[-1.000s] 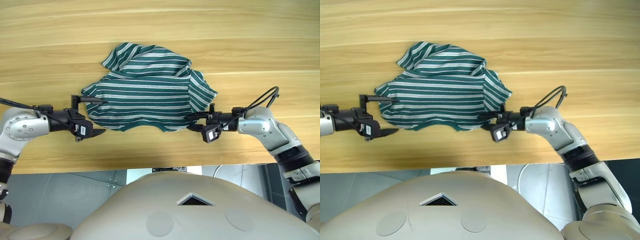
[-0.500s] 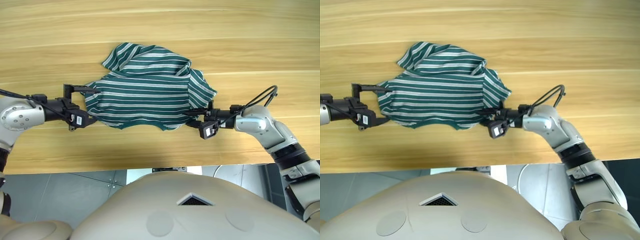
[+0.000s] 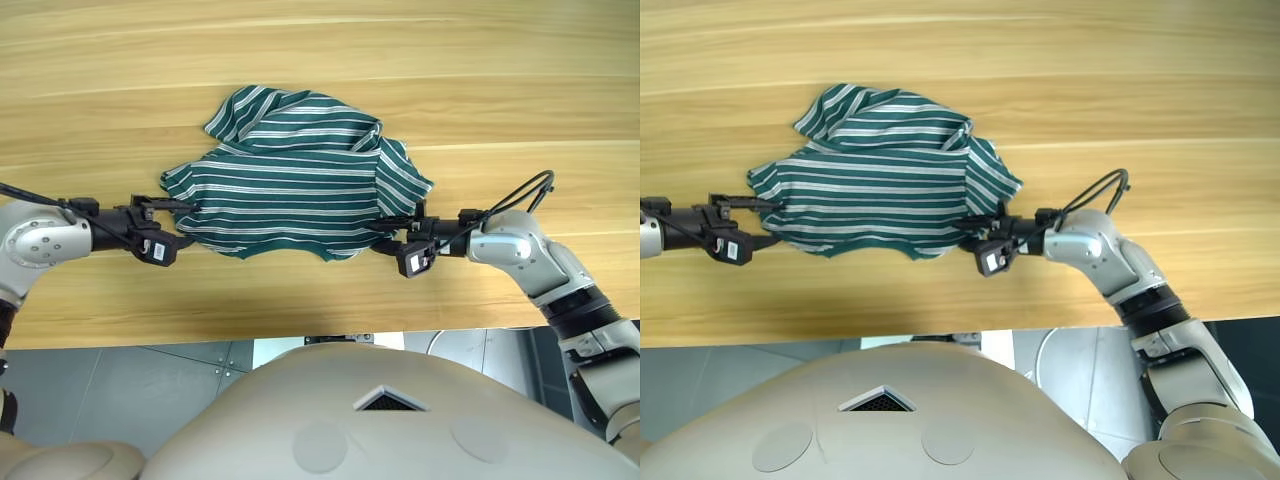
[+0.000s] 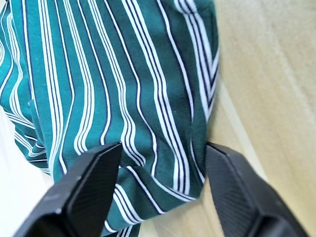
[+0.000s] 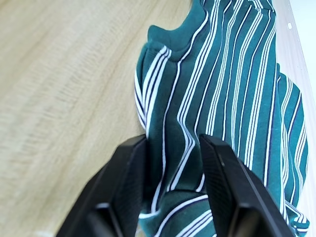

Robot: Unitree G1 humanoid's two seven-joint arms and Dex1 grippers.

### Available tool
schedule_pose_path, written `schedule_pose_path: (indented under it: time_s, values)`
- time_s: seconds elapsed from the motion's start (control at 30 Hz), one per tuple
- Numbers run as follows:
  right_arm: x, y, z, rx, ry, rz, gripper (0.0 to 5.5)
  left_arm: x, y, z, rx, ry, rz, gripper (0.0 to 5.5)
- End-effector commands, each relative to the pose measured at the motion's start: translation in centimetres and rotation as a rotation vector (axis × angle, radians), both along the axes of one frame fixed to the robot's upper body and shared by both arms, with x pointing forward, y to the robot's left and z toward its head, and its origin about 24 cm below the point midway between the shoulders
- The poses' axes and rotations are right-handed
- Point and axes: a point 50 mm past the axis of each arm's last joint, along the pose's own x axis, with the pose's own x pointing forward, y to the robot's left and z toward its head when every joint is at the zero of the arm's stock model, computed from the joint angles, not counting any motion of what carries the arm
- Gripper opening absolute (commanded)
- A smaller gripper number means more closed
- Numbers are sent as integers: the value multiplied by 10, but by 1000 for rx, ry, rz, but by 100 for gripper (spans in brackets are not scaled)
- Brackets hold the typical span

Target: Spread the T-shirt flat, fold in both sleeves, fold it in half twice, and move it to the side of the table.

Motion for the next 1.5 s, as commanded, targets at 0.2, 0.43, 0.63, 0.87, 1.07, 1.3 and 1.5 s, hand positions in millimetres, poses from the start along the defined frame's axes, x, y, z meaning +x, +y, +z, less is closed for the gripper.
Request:
schedule_pose_path:
  time_s: [0.2, 0.43, 0.63, 0.87, 1.07, 1.3, 1.5]
  values:
    - [-5, -4, -14, -89, 55, -1, 40, -29, -3, -40, 90, 206, -53, 144]
    - [-4, -2, -12, -75, 51, -9, 0, -30, -2, -43, 102, 216, -50, 11]
    - [-2, -3, -9, -66, 42, -21, 0, -29, -5, -44, 85, 212, -55, 3]
    - [12, -10, 1, -34, -5, -84, 0, -16, -19, -29, -39, 128, -63, 3]
    - [85, -50, 65, 111, -295, -445, 0, 57, -36, 47, -295, -350, 7, 3]
    - [125, -98, 179, 408, -655, -722, 0, 104, -32, 164, -517, -905, 72, 3]
    - [43, -81, 179, 369, -522, -300, 0, 46, -19, 145, -489, -644, -3, 3]
